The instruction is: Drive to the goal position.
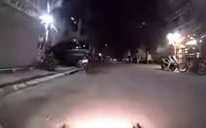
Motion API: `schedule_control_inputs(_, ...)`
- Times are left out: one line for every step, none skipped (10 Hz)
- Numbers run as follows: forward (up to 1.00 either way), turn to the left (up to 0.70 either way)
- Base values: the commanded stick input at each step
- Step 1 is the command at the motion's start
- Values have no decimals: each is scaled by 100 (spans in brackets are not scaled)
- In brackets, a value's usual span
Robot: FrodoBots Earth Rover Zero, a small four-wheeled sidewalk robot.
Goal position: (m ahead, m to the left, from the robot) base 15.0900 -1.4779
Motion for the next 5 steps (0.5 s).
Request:
schedule_control_inputs(85, 0)
schedule_control_inputs(85, -24)
schedule_control_inputs(85, -34)
schedule_control_inputs(85, -34)
schedule_control_inputs(85, -31)
